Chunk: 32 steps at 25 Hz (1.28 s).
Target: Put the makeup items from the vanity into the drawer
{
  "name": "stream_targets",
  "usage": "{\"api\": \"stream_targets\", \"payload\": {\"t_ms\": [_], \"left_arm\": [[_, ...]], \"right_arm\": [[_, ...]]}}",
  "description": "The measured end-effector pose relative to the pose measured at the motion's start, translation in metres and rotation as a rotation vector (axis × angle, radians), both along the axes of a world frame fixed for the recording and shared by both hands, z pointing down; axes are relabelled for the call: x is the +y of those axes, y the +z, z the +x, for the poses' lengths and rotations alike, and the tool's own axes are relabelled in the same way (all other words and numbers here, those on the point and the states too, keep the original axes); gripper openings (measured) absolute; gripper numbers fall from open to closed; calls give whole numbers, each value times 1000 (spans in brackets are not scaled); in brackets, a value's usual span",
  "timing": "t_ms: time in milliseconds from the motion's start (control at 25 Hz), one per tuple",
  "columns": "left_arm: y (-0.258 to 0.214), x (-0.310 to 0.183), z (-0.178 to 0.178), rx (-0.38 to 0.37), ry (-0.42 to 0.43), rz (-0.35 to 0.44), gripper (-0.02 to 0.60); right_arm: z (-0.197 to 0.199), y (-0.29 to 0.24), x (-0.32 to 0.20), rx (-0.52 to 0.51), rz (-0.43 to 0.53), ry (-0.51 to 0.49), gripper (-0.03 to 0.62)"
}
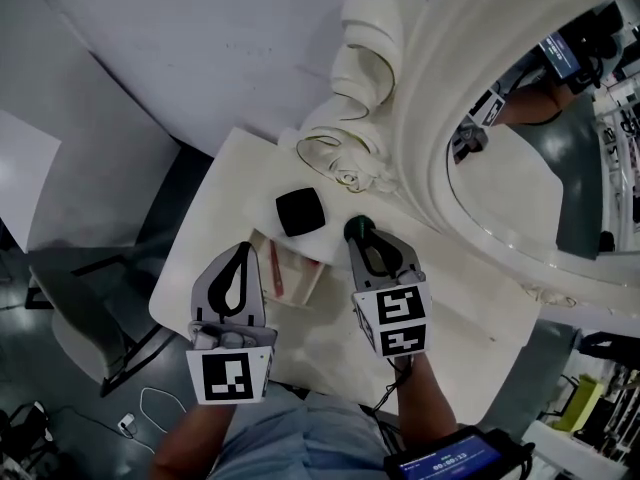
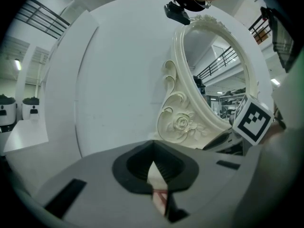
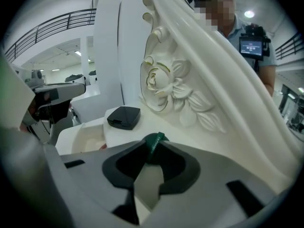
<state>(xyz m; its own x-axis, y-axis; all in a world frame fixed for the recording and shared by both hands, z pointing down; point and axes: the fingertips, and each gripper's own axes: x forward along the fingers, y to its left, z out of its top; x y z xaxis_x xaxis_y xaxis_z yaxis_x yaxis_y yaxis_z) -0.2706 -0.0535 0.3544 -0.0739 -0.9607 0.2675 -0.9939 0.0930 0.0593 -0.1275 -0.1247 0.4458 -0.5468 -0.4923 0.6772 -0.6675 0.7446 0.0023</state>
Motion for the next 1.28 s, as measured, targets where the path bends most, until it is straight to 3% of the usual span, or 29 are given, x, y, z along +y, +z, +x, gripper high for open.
{"api": "stream_targets", "payload": {"t_ms": [160,520,920,1280], "left_arm": [[-1,1,0,-2,4,2,-2],[-15,22,-5,-15,-21,38,-2],[-22,59,-28,-18,-105,70,-2],[-14,89,-56,-1,-192,58,-2]], "right_arm": [[-2,-1,2,-19,-1,9,3],[-15,-31,16,-67,60,-25,2],[-72,-50,67,-130,65,-195,3],[-107,-33,93,-102,32,-295,3]]}}
